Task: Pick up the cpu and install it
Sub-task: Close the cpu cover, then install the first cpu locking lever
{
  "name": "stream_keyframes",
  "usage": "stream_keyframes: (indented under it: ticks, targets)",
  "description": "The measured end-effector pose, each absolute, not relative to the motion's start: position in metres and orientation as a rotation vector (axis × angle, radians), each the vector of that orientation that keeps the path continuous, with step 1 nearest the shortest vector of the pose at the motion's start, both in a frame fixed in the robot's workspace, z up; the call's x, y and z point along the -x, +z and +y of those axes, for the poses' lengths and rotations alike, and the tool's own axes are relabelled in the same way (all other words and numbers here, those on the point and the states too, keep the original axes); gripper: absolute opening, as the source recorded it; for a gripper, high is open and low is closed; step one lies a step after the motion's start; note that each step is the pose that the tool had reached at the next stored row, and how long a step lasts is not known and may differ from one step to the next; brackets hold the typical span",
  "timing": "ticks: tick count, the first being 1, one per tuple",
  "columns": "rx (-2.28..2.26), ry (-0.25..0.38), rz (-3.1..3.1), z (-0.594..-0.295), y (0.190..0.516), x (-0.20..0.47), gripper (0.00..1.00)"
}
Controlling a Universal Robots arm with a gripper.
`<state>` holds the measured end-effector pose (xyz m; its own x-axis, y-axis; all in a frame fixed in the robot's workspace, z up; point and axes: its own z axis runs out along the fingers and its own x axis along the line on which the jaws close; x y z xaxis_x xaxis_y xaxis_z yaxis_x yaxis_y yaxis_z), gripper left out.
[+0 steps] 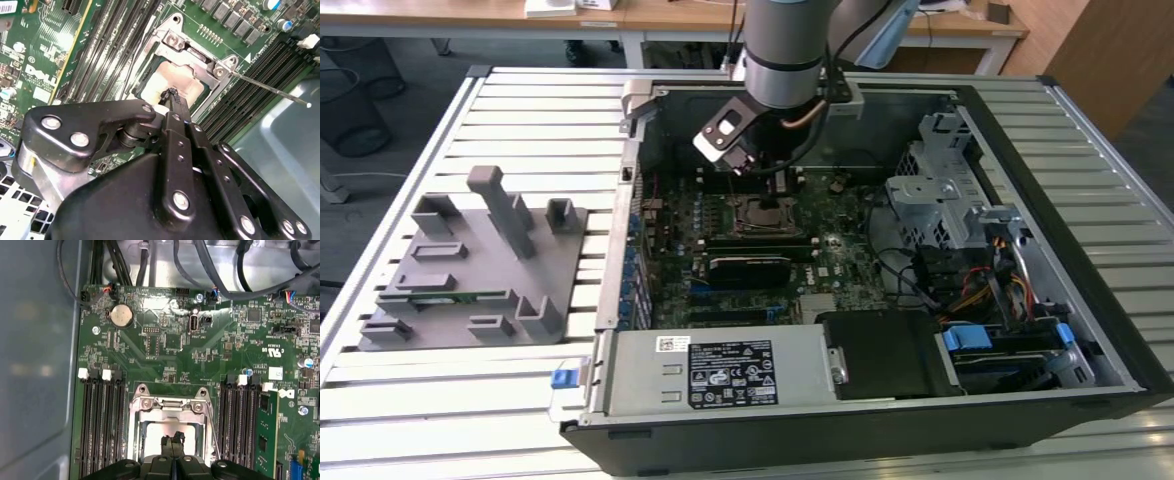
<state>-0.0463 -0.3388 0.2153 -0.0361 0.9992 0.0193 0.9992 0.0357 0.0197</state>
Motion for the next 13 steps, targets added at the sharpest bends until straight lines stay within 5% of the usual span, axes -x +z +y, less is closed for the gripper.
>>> stream_keyframes:
  ticks: [13]
  targets:
    - [2.18,-0.042,-2.26,-0.339,0.228,0.045,0.11]
